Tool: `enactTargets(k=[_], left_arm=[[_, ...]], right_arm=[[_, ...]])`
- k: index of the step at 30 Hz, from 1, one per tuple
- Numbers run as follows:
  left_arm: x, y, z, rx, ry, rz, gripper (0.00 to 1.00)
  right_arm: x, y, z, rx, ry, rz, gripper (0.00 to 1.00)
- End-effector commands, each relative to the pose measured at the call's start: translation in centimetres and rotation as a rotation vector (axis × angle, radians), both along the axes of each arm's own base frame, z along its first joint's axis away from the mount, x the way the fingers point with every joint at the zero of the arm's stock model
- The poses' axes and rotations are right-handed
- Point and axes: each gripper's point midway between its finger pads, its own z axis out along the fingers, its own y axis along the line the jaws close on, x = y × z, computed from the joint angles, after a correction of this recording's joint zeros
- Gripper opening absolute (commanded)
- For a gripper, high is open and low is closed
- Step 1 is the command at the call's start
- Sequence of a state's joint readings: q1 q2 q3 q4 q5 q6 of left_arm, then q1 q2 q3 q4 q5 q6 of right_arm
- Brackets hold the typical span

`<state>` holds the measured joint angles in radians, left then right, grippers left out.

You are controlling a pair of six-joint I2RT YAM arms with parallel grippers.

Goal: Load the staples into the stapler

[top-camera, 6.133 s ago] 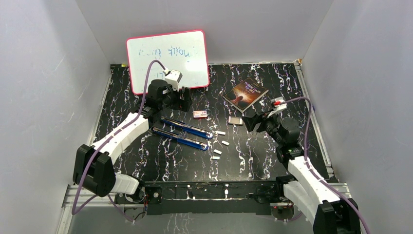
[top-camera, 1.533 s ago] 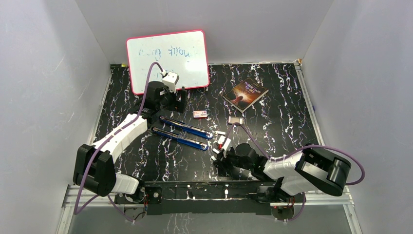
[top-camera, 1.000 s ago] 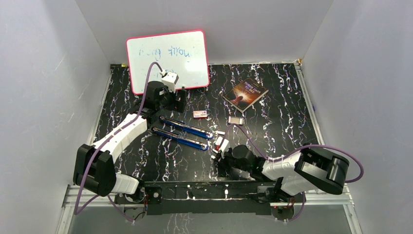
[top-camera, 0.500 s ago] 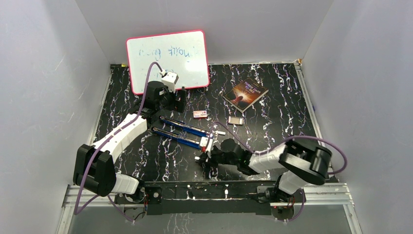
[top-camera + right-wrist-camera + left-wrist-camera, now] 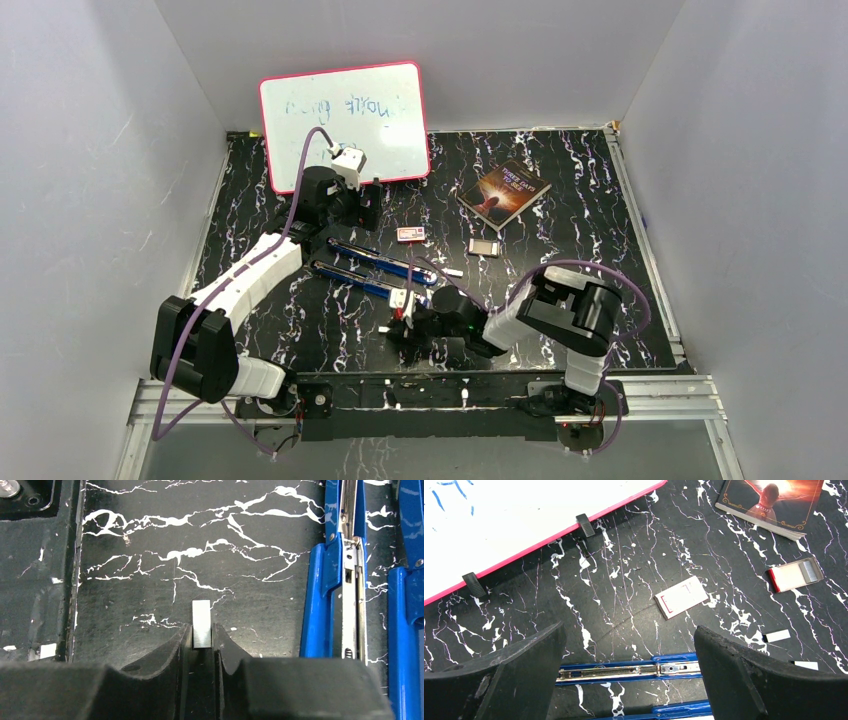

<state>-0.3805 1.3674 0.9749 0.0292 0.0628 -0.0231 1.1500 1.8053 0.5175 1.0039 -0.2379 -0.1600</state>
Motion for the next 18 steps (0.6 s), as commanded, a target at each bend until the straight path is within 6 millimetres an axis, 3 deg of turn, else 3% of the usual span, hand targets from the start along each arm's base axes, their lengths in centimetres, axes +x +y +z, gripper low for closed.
enactTargets(k=[1,7,18], left_arm=[[0.2,0.4,0.7,-0.003,-0.023,0.014,0.98],[0.2,0.4,0.7,-0.001,-0.022,0.013,0.98],[0.1,0.5,0.7,0.004,-0.024,0.015,0.98]], right_arm=[[-0.1,0.3,0.5,0.051,-0.057,0.019,0.31],[-0.6,-1.3,-1.9,-0.004,-0.049,0.015,0.42],[-0.4,-1.8,-2.6,-0.039,-0.052,0.004,0.42]])
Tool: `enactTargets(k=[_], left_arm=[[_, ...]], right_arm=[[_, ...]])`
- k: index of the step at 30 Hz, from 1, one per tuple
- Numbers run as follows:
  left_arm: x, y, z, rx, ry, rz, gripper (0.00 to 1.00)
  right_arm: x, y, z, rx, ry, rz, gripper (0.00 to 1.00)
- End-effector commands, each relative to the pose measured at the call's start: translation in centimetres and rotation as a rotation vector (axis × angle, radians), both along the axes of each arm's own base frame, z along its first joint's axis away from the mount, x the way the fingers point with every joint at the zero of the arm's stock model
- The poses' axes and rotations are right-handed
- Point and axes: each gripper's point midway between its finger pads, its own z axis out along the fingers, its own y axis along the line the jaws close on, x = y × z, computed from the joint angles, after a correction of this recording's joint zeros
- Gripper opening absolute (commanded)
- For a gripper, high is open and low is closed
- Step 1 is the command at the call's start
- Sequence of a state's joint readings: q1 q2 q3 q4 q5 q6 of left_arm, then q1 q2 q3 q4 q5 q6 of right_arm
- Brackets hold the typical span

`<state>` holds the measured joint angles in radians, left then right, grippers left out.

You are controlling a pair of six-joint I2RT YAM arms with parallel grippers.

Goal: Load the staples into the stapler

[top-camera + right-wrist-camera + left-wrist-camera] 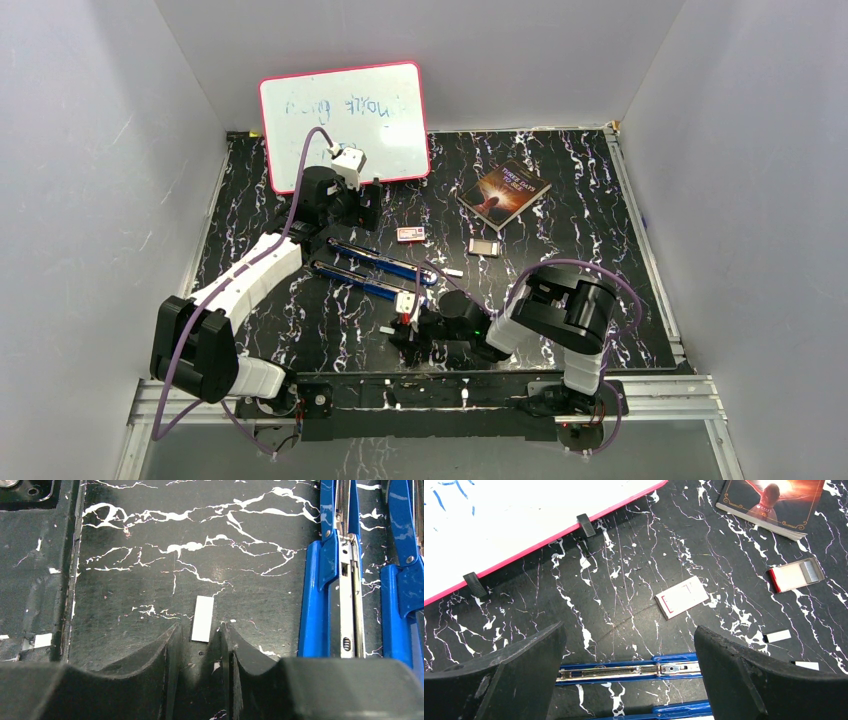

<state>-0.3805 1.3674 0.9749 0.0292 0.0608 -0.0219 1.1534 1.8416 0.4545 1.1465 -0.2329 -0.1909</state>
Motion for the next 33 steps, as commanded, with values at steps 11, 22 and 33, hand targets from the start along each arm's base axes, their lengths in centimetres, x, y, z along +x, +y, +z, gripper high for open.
enactTargets(k=[11,22,33], left_arm=[[0.1,0.6,1.0,0.004,-0.031,0.015,0.98],[0.1,0.8,1.2,0.006,-0.035,0.020,0.98],[0.1,0.8,1.1,0.009,-0.034,0.019,0.98]], right_arm=[[0.1,-1.1,-3.1,-0.117,0.002,-0.015,0.31],[0.4,-1.3,-3.6,-0.143,-0.007,-0.024,0.18],[0.6,-1.0,-3.3,-0.144,-0.018,-0.023,0.00]])
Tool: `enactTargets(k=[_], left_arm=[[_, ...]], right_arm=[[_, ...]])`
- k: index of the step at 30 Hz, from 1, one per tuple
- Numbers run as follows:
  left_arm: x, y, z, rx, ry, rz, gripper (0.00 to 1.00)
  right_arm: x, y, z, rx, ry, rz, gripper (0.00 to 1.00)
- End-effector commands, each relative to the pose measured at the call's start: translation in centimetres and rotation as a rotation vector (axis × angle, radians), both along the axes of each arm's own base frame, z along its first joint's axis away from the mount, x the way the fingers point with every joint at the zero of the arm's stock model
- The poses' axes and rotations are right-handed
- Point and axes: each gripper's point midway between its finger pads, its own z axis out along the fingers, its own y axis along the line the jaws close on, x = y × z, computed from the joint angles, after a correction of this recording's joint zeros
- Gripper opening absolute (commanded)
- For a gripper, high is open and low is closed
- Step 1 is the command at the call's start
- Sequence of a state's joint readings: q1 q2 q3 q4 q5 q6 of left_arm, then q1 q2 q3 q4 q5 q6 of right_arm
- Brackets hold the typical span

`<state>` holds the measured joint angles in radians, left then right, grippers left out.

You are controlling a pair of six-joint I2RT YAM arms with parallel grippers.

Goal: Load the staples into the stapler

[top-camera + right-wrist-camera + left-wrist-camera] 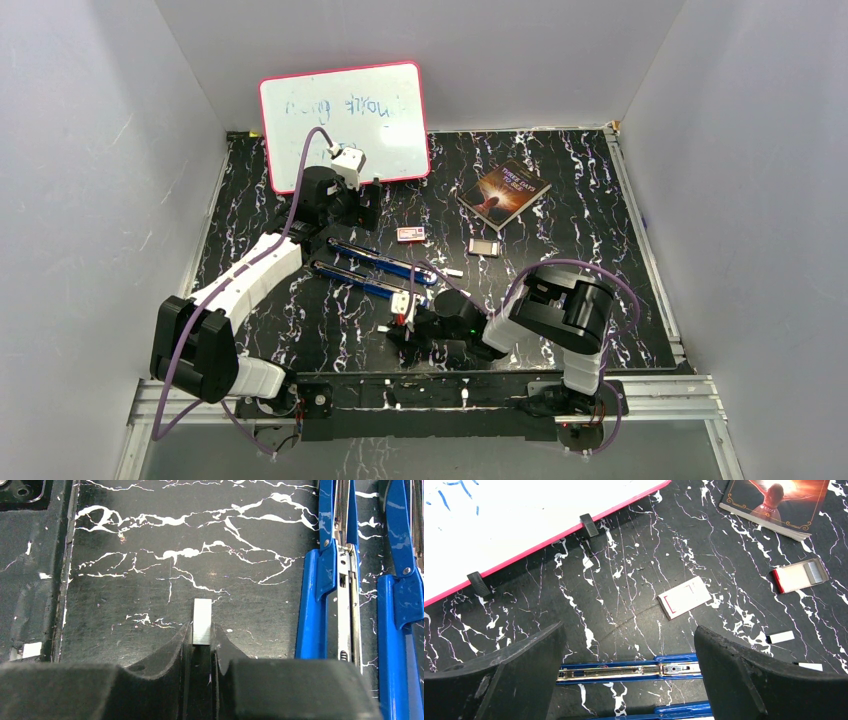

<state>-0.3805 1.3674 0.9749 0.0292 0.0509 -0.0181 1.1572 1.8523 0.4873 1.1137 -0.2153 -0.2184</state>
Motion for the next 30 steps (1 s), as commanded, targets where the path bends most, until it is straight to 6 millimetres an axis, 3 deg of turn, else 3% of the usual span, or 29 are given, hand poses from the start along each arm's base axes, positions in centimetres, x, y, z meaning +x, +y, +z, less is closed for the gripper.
enactTargets(k=[1,7,14,15,17,25,30], left_arm=[[0.0,0.6,1.1,0.001,-0.032,0.012,0.98],[0.0,0.6,1.4,0.000,-0.040,0.014,0.98],[0.0,0.8,1.4,0.002,-0.042,0.022,0.98],[0.0,0.9,1.5,0.003,-0.043,0.024,0.98],[0.0,0.9,1.5,0.004,-0.047,0.026,0.98],[0.4,1.3,1.3,-0.014,-0.021,0.072,0.98],[1.1,2.8,0.9,-0.042,0.021,0.156,0.98]], right_arm=[[0.1,-1.5,-3.0,-0.122,0.005,-0.020,0.00],[0.3,-0.2,0.0,-0.026,-0.009,-0.013,0.00],[0.6,2.3,5.6,0.111,-0.041,0.022,0.00],[0.7,2.5,7.4,0.144,-0.058,0.023,0.00],[0.8,2.6,9.0,0.164,-0.075,0.023,0.00],[3.0,0.1,12.3,0.163,-0.104,-0.070,0.00],[6.2,-1.9,12.9,0.098,-0.071,-0.216,0.00]])
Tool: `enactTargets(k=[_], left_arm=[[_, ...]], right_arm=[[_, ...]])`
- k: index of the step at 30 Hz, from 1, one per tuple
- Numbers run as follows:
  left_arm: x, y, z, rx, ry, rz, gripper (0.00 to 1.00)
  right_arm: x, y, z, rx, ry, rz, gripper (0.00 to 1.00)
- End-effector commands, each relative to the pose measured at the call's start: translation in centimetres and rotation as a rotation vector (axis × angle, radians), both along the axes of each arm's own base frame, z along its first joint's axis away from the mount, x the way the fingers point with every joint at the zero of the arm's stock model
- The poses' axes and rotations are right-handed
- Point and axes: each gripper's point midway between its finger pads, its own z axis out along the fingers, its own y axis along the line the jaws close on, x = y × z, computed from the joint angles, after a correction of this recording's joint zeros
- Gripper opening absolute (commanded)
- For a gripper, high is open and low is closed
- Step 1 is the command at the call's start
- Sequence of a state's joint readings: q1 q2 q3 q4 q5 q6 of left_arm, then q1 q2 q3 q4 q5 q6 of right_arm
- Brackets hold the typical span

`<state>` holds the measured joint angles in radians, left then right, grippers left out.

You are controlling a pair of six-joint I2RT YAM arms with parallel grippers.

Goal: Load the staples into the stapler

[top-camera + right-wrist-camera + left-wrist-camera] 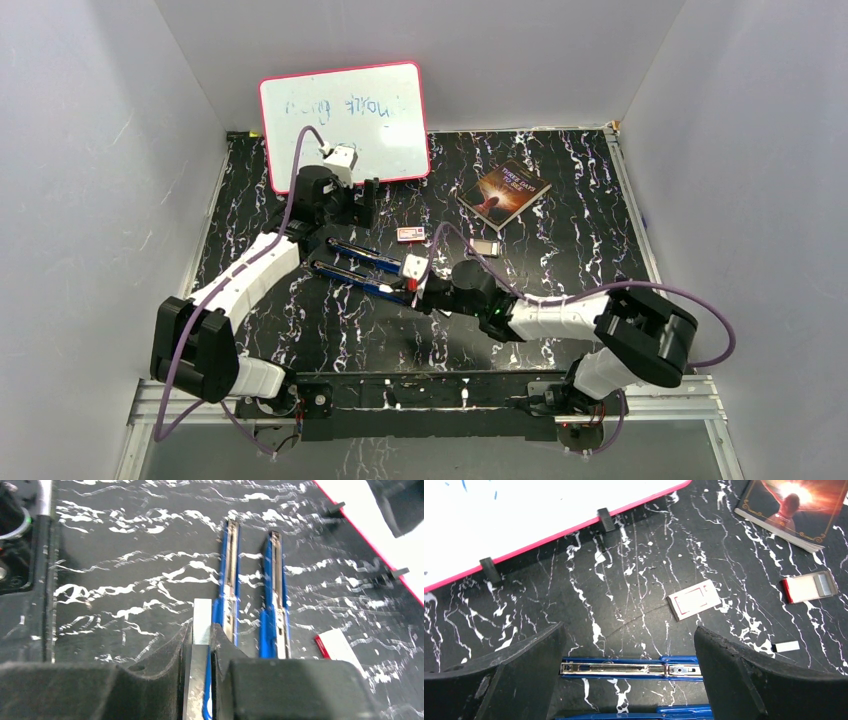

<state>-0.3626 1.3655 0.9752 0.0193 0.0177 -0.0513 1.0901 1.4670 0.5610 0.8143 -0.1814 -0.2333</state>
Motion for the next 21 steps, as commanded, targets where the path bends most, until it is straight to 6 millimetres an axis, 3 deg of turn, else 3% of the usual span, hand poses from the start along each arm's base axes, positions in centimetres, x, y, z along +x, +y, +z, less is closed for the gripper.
enactTargets(k=[1,7,16,21], left_arm=[[0.9,2.1,1.1,-0.039,0.015,0.114,0.98],[1.5,3.4,-0.9,-0.007,0.088,0.180,0.98],[1.7,4.8,-3.1,0.096,0.137,0.212,0.98],[1.8,4.9,-3.8,0.137,0.146,0.190,0.98]], right_arm=[[3.2,-1.4,1.2,-0.041,0.049,-0.140,0.00],[5.8,-2.8,2.4,0.006,0.118,-0.223,0.00],[7.6,-2.6,2.6,-0.018,0.217,-0.275,0.00],[8.0,-2.5,1.4,-0.092,0.201,-0.276,0.00]])
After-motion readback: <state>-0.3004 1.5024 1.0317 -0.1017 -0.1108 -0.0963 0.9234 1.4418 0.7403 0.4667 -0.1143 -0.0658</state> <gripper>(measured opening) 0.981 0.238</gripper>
